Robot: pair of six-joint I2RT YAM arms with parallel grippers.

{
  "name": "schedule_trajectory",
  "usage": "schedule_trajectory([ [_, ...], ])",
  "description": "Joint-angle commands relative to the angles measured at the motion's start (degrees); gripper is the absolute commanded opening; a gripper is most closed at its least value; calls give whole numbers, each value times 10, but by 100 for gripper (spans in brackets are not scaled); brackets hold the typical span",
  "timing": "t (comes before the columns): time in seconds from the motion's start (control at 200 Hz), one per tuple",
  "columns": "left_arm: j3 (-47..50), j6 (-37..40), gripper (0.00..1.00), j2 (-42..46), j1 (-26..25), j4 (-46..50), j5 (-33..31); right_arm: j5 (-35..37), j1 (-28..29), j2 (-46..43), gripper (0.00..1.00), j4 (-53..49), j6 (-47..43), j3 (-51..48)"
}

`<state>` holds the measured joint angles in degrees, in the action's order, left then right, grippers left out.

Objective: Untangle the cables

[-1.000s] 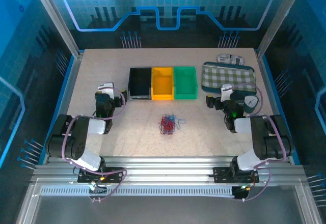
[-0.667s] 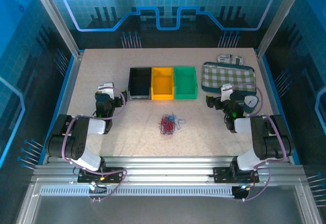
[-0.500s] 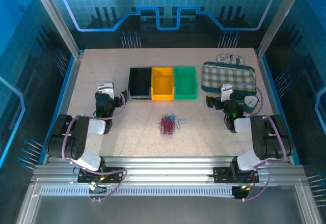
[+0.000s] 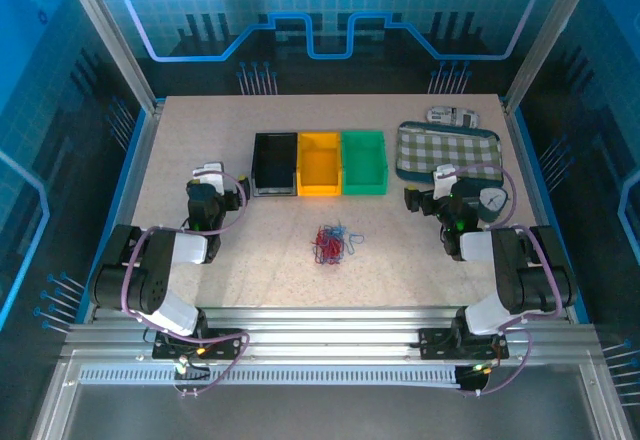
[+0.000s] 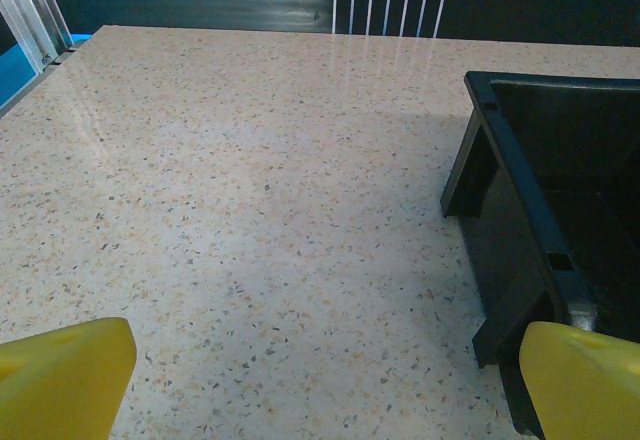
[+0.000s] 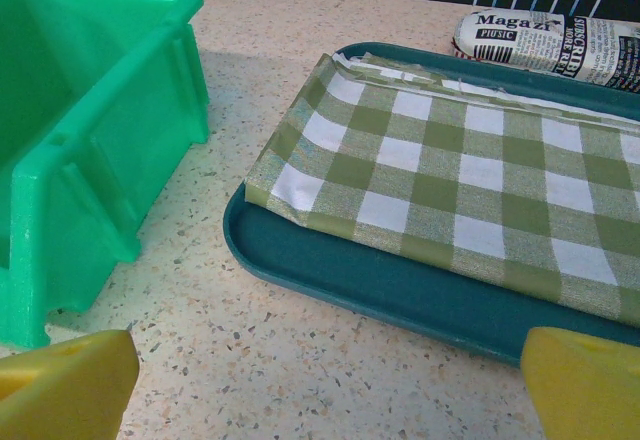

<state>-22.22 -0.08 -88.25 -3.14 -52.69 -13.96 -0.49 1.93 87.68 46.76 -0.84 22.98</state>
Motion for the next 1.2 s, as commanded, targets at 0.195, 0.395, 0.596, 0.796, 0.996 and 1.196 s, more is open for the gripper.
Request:
schedule_trajectory([
  [0.195, 9, -9, 99, -7, 7, -15, -7, 9, 10, 1, 100, 22, -1, 4],
  [0.395, 9, -9, 99, -7, 7, -15, -8, 8, 8, 1, 100, 21, 2, 5],
  [0.596, 6, -1, 99, -2, 6, -9, 0, 26, 10, -2, 100, 13, 4, 9],
  [0.796, -91, 27, 99, 102, -38, 246, -21, 156, 68, -108, 88, -232, 1, 107],
  [0.996, -146, -93, 99, 131, -87, 337, -70, 327, 217, -131, 100, -309, -8, 164],
  [1.196, -187, -186, 99, 124, -165, 425, -99, 342, 366, -94, 100, -395, 3, 249],
])
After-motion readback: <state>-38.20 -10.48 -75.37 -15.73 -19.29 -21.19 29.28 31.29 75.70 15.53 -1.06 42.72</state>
